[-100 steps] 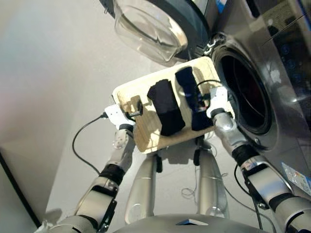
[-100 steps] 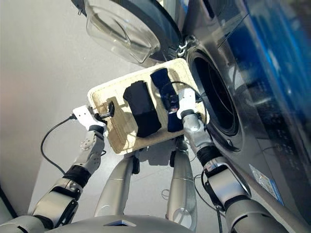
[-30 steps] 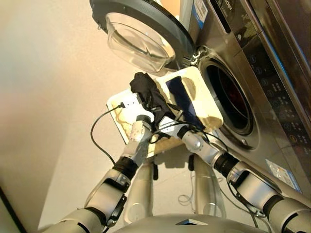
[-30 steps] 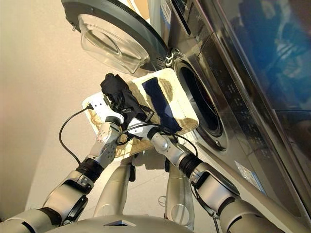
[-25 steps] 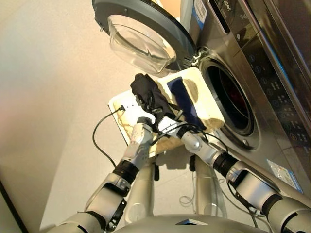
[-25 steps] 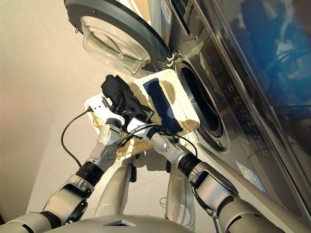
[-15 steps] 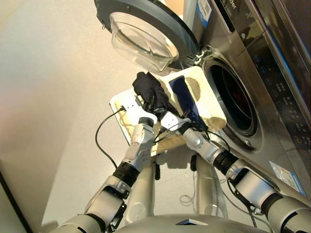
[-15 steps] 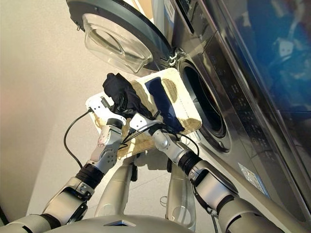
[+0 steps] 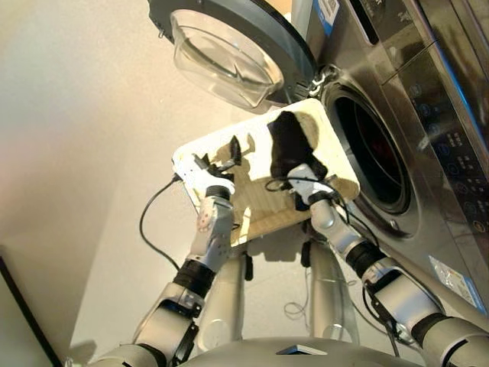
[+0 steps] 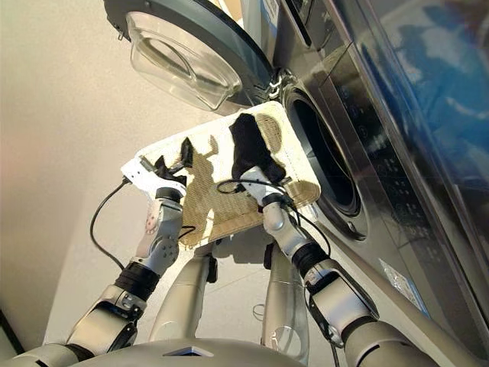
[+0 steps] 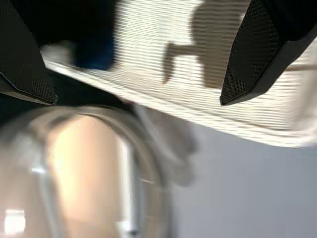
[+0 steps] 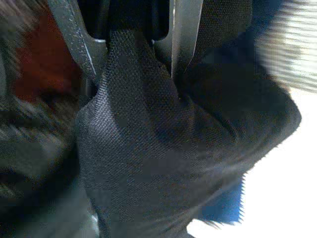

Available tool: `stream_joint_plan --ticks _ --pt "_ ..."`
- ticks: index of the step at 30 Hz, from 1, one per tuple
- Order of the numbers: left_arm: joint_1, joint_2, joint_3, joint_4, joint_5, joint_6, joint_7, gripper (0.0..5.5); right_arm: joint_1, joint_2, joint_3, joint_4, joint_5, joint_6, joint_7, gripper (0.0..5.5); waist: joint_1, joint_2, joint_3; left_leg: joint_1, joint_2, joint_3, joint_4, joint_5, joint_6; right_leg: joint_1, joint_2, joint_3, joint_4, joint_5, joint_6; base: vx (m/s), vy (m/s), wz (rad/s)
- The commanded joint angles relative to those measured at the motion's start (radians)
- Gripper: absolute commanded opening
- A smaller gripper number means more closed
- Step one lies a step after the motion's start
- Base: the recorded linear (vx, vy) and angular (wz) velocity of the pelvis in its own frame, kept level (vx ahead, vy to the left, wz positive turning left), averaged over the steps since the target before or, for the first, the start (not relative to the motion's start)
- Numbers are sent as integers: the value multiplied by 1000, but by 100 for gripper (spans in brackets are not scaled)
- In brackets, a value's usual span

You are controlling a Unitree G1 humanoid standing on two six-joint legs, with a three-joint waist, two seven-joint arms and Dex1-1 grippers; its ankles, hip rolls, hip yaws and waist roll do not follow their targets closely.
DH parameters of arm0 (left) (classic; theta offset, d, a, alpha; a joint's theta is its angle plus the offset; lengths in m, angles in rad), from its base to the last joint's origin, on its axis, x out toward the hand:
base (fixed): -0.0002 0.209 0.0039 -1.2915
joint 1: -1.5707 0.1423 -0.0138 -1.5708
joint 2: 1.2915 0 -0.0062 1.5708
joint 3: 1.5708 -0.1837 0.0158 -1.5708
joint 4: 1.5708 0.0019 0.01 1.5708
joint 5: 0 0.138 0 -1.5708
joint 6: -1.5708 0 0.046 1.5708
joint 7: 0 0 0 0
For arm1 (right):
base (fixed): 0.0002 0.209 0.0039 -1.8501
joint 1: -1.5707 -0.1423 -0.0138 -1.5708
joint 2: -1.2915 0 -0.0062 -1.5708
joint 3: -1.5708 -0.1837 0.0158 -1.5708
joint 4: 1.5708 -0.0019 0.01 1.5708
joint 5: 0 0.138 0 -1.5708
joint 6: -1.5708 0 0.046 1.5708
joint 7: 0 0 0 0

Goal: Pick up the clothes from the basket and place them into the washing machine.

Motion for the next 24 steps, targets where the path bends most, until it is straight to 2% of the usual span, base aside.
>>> stream_joint_plan --ticks 1,2,4,9,10,11,14,17,19,24 --pt "-7 46 35 -78 68 -70 22 550 -89 -14 -43 -24 -65 5 -113 0 -1 33 9 -43 -96 5 29 -53 69 27 64 -26 -91 23 19 0 0 0" --pt "5 60 50 -80 84 -70 34 550 -134 -49 -105 16 -56 25 -174 0 8 44 12 -67 -100 4 40 -57 72 -1 60 -24 -72 17 18 0 0 0" --pt "4 77 61 -74 96 -69 37 550 -199 -91 -139 54 -52 43 -204 0 17 52 17 -101 -103 4 61 -63 75 -40 56 -23 -41 8 15 0 0 0" --pt "1 113 73 -98 111 -70 46 550 -407 -242 -160 174 -57 100 -272 0 39 73 32 -224 -115 1 158 -94 90 -180 41 -10 85 -23 11 -51 22 115" --pt "-2 112 73 -98 111 -70 46 550 -411 -243 -158 179 -56 99 -272 0 40 74 31 -230 -115 1 162 -96 90 -186 41 -9 89 -24 11 -54 16 207" --pt "5 126 73 -103 119 -69 52 550 -501 -300 -172 220 -26 108 -311 0 46 79 33 -283 -117 0 206 -108 96 -236 35 -7 141 -35 9 -52 23 221" --pt "20 153 60 -127 128 -65 43 550 -649 -412 -116 303 -1 118 -312 0 59 85 33 -360 -121 6 269 -126 101 -310 26 0 208 -51 6 -48 36 221" --pt "31 169 53 -142 126 -67 41 550 -770 -479 -75 355 58 114 -317 0 69 83 31 -416 -125 10 309 -139 104 -368 24 5 252 -62 5 -8 10 62" --pt "32 170 51 -150 121 -65 45 550 -844 -495 -76 351 109 102 -344 0 71 82 29 -445 -126 15 334 -148 107 -401 25 10 282 -70 2 0 0 0" --pt "17 161 15 -154 125 -64 61 550 -855 -480 -141 341 225 57 -424 0 68 79 28 -483 -123 17 376 -165 111 -431 27 17 313 -81 -2 0 0 0"
